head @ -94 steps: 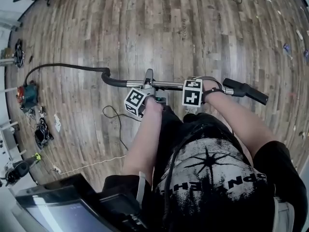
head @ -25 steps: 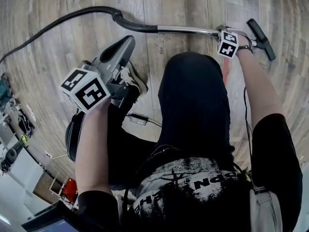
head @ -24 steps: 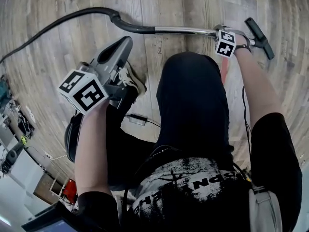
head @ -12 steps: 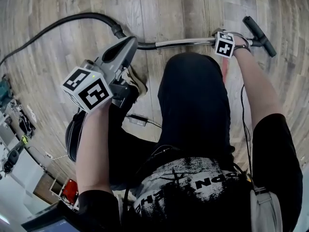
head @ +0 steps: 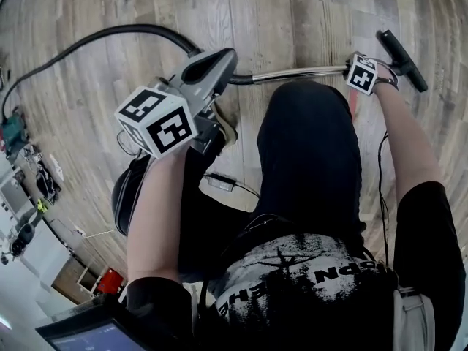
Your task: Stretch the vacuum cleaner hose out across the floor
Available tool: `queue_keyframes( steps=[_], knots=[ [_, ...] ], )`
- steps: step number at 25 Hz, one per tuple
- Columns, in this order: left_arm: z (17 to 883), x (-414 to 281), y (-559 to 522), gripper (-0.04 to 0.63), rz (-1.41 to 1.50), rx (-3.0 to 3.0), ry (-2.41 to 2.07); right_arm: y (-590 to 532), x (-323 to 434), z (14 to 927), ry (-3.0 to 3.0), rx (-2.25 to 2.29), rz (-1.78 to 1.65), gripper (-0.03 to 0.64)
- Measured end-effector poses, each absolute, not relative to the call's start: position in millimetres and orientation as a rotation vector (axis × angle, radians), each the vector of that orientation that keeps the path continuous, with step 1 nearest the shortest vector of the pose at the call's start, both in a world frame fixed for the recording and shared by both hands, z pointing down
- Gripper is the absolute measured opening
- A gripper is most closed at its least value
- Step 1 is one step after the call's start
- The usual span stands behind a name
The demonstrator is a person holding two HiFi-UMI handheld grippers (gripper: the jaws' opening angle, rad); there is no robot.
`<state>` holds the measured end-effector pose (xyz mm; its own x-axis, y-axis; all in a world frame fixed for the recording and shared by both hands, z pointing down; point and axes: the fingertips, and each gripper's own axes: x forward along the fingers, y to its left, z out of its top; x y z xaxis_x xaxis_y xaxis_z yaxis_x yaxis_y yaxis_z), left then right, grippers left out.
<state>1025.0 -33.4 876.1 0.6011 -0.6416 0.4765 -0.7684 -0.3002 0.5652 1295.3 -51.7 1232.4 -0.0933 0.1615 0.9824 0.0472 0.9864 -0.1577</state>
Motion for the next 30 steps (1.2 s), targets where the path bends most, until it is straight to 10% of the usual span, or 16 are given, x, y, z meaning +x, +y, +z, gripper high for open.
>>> queue_keyframes(
  steps=[11, 18, 30],
  knots=[
    [845, 1021, -52, 0.000, 0.301, 2.271, -1.088, -45, 1266, 1212, -1.679, -0.109, 0.240, 0.013],
    [839, 1011, -71, 0.000, 0.294, 2.365, -0.966, -26, 1222, 1171, -1.672, -0.065, 0.393, 0.006],
    [636, 917, -46, 0.000, 0.226, 2.280, -1.082, -27, 1049, 787, -1.984, 0.045, 0.497, 0.006]
  ],
)
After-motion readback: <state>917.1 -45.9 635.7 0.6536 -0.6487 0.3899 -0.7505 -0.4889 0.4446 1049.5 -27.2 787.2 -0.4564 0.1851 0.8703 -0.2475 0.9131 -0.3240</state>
